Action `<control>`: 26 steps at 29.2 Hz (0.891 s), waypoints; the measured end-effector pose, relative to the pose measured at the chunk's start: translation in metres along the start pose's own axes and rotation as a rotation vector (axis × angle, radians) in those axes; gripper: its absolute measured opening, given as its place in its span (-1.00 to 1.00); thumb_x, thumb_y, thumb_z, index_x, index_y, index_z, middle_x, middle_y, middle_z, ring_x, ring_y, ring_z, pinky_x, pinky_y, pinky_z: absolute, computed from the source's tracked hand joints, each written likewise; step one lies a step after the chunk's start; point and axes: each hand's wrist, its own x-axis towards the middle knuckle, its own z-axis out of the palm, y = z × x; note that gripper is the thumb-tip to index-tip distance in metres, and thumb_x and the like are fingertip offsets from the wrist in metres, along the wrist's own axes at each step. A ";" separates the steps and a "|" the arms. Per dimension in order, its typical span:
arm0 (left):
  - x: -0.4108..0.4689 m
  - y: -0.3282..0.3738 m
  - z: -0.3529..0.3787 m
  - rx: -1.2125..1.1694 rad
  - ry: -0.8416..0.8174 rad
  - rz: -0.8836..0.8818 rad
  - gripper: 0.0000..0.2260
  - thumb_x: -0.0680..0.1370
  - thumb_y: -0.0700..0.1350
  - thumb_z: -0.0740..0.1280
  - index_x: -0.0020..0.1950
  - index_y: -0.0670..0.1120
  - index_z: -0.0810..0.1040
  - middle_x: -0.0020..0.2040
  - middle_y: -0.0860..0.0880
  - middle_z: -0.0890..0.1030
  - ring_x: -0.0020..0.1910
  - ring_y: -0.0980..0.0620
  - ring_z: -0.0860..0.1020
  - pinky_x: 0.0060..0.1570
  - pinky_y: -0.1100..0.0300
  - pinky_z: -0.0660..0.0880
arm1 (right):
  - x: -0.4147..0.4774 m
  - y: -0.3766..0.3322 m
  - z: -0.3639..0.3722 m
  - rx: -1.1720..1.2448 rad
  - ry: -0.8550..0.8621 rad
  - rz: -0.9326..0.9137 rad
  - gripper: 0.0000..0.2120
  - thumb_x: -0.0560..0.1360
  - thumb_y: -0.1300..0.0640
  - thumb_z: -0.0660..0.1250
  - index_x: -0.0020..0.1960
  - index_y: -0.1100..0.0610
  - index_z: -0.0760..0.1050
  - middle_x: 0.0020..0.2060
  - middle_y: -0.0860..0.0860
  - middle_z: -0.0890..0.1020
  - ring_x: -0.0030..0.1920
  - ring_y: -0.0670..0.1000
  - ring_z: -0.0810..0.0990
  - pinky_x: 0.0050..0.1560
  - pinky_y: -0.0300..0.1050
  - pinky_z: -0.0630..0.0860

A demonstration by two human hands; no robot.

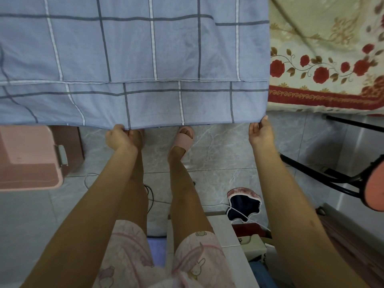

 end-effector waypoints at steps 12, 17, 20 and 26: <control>0.006 -0.008 0.010 -0.018 0.091 0.067 -0.75 0.46 -0.47 0.15 -0.27 -0.13 0.34 -0.24 -0.08 0.46 -0.25 -0.01 0.50 -0.05 0.13 0.53 | 0.003 -0.001 0.000 0.054 -0.048 0.064 -0.94 0.57 0.21 0.27 0.02 0.18 0.50 -0.32 0.00 0.69 -0.23 -0.10 0.65 -0.18 -0.28 0.61; 0.004 -0.011 0.010 0.055 0.079 0.043 -0.78 0.47 -0.46 0.18 0.04 -0.25 0.43 -0.01 -0.15 0.54 -0.11 -0.02 0.56 -0.15 0.17 0.57 | 0.013 -0.004 -0.014 -0.131 0.072 -0.076 -0.84 0.53 0.35 0.29 -0.14 0.13 0.41 -0.17 0.04 0.58 -0.18 -0.07 0.58 -0.17 -0.29 0.56; 0.000 -0.018 0.009 0.203 0.023 0.015 -0.59 0.53 -0.42 0.17 0.37 -0.23 0.32 0.28 -0.22 0.47 0.03 -0.02 0.52 -0.19 0.28 0.58 | 0.014 -0.001 -0.011 -0.187 0.211 -0.169 -0.78 0.52 0.38 0.28 -0.22 0.13 0.40 -0.21 0.05 0.55 -0.24 -0.06 0.54 -0.20 -0.28 0.56; 0.018 -0.010 -0.004 0.617 0.046 0.079 -0.38 0.43 0.10 0.28 0.42 -0.13 0.27 0.38 -0.17 0.39 0.29 -0.19 0.43 0.21 -0.09 0.46 | -0.009 0.021 0.029 -0.825 0.299 -0.759 -0.74 0.50 0.35 0.23 0.18 0.28 0.42 0.18 0.18 0.45 0.11 0.03 0.43 0.07 -0.33 0.27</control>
